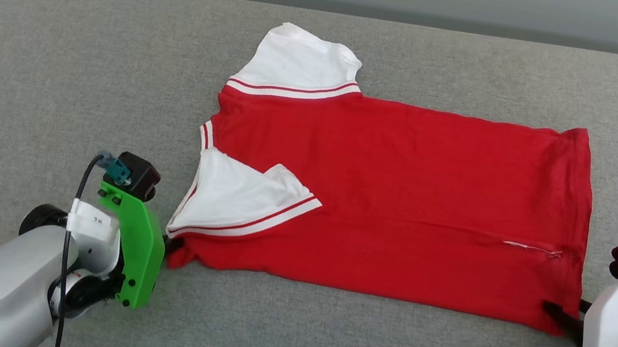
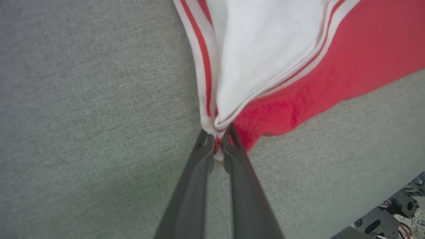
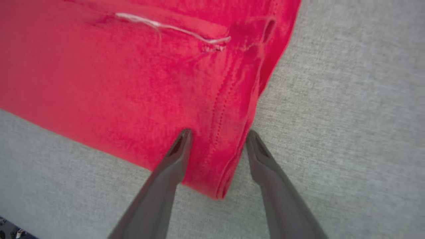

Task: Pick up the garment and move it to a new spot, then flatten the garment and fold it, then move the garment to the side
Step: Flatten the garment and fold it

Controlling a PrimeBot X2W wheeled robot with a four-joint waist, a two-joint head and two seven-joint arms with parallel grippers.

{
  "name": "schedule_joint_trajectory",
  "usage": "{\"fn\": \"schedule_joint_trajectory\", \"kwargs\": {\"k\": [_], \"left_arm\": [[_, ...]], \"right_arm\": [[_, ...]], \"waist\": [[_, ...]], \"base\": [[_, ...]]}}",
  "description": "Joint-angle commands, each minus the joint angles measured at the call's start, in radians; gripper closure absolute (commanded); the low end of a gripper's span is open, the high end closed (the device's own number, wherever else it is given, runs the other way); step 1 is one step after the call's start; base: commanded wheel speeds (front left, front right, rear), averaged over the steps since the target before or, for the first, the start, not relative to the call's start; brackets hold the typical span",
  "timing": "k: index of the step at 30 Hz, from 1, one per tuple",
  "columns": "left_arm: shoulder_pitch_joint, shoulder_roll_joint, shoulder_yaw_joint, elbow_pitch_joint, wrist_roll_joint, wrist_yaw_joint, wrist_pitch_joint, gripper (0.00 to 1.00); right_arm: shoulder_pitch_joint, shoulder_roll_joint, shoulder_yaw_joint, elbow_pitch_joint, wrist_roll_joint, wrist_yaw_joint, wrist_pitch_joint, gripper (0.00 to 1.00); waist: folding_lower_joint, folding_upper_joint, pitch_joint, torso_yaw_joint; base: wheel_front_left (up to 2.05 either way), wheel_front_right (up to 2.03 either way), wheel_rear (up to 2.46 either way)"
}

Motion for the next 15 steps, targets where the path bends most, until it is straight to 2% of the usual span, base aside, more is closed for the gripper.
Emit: {"fn": "schedule_joint_trajectory", "kwargs": {"k": [1,11,15], "left_arm": [[0.020,-0.005,-0.001,0.007,-0.010,0.001,-0.008,1.00],[0.089,0.031,0.008,-0.021,-0.034,0.003,-0.050,1.00],[0.123,0.058,0.006,-0.072,-0.041,0.021,-0.052,1.00]], "right_arm": [[0.007,0.019,0.030,0.013,0.006,-0.001,-0.014,1.00],[0.029,-0.059,0.071,-0.077,0.039,-0.001,-0.105,1.00],[0.077,-0.093,0.057,-0.129,0.061,-0.001,-0.124,1.00]], "waist": [[0.0000,0.0000,-0.014,-0.004],[0.0000,0.0000,-0.105,-0.021],[0.0000,0.0000,-0.134,-0.018]], "base": [[0.00,0.00,0.00],[0.00,0.00,0.00],[0.00,0.00,0.00]]}}
